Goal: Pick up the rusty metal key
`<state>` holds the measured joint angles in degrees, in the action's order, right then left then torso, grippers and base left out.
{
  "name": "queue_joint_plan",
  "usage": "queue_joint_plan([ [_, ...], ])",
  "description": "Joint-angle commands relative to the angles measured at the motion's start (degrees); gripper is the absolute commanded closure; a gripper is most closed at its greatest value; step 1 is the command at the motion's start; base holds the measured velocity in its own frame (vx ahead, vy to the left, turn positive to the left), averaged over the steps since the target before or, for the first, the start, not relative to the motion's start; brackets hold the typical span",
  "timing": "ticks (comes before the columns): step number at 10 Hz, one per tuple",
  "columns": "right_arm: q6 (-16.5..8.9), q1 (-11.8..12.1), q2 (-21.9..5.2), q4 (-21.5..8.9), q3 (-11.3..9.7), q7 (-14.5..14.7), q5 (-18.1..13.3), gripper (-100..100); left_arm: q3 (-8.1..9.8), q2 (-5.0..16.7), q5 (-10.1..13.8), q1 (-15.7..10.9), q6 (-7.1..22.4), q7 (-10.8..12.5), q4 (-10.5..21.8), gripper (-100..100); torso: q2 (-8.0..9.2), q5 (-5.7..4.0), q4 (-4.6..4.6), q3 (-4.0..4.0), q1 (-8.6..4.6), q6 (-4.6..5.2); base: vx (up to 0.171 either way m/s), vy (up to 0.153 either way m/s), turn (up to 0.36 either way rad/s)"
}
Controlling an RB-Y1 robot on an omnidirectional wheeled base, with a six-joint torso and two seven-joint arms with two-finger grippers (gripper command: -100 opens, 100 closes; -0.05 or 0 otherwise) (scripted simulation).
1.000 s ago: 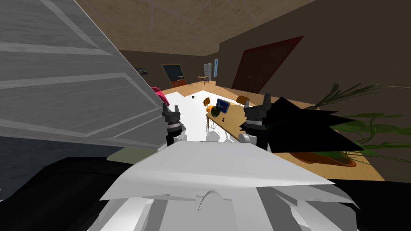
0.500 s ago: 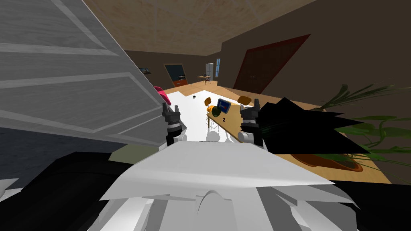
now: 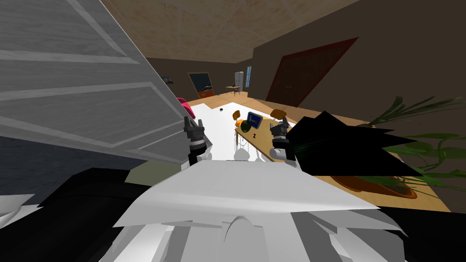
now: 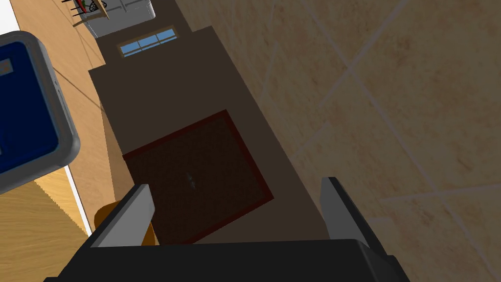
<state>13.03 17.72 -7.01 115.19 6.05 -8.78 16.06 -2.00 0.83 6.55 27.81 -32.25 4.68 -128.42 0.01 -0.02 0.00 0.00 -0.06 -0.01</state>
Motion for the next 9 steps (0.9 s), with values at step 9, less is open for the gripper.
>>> queue_joint_plan([
  [9, -8.5, -5.9, -3.1, -14.6, 2.8, 0.1, 8.9, -100, 0.0, 0.0, 0.0, 0.0, 0.0, 0.0, 0.0, 0, -0.01, 0.01, 0.0, -0.01, 0.0, 0.01, -0.009, -0.01, 0.043],
])
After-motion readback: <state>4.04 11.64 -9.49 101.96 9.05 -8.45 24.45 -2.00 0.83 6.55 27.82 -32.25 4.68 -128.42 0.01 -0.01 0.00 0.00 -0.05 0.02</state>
